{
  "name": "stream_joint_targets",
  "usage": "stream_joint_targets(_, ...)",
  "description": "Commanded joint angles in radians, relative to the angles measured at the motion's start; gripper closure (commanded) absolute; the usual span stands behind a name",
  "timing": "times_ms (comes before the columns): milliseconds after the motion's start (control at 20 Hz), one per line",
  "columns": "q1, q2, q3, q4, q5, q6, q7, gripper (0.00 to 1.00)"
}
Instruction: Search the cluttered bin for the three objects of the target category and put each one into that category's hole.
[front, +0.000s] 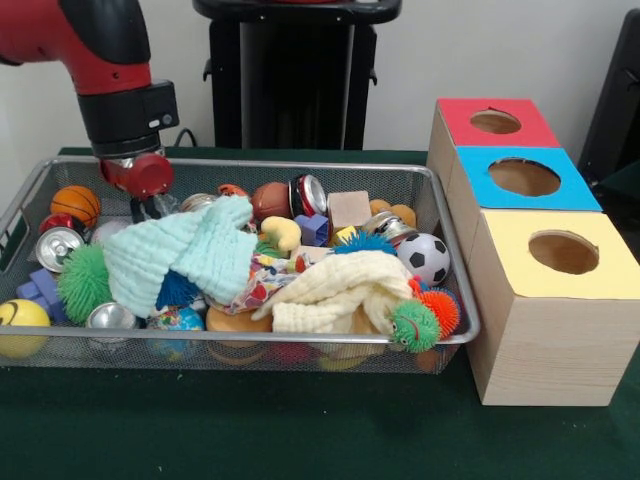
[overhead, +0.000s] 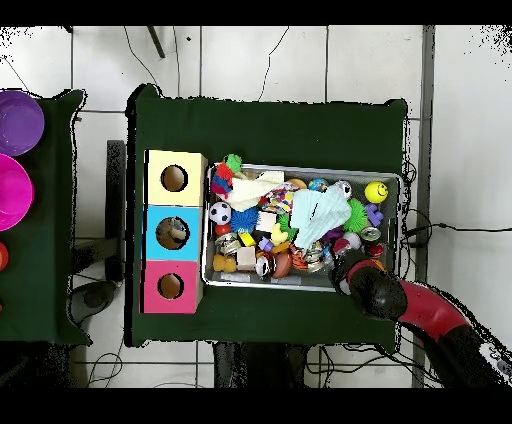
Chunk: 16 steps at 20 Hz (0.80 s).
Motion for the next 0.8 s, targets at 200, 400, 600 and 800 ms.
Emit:
stream_joint_targets(200,0.088,0.061,-0.099,-0.058,0.013,0.027,0.055,0.0)
stream_joint_targets(400,0.124,0.043,-0.129,-0.09,0.012,0.181,-0.024,0.0)
stream_joint_targets(600,0.164,0.03,-0.15,-0.133,0.023,0.394,-0.126,1.0)
stream_joint_targets(800,0.206,-0.018,-0.174,-0.167,0.083,0.62,-0.135,1.0)
